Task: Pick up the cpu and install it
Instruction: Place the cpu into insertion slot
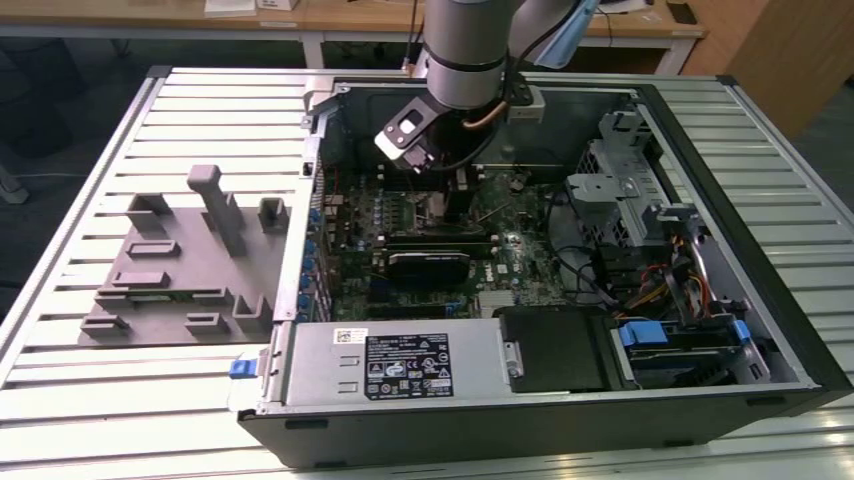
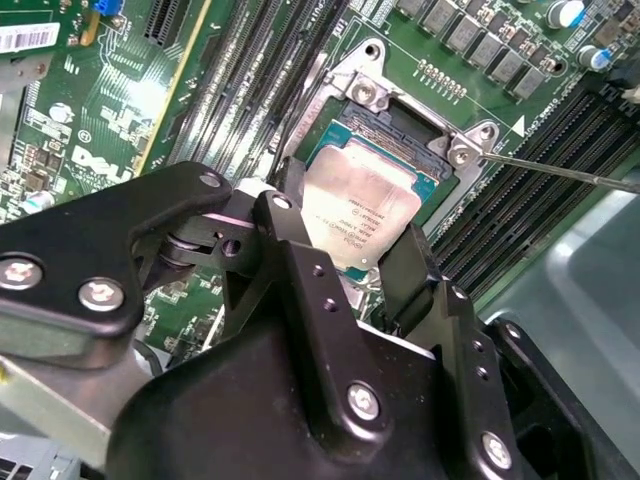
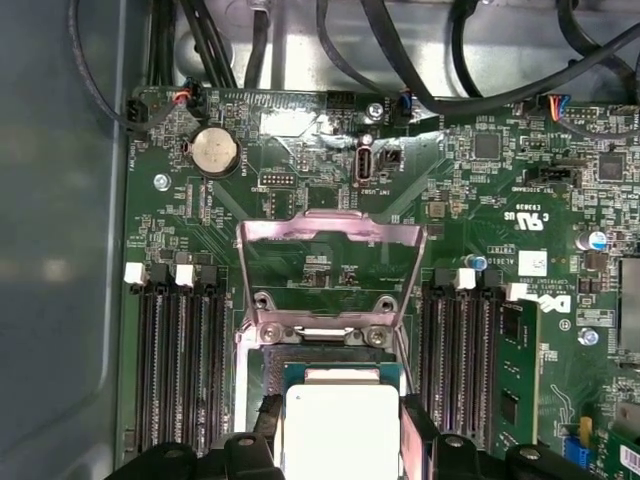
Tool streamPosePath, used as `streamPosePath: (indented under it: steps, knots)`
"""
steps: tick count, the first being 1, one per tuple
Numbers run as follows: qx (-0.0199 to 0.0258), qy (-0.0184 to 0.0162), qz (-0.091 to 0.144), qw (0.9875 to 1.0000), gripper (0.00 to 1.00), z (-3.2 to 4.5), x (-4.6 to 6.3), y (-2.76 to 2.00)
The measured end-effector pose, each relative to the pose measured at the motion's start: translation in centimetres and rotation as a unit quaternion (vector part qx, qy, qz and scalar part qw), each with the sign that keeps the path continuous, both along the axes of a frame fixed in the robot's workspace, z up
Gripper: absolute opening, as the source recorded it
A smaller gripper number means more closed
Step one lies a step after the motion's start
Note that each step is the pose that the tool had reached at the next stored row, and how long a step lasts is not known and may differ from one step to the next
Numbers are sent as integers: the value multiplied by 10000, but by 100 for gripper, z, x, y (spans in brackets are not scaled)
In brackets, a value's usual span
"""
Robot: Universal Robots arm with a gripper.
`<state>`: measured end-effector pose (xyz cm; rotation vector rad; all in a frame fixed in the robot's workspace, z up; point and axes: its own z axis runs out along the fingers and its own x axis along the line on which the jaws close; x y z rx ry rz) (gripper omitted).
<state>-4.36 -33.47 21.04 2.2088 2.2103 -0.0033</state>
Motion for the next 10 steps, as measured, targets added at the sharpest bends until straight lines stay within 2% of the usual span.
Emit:
streamPosePath:
  steps: [10]
  knots:
    - [-19, 5, 7, 10000, 54, -58, 0, 12]
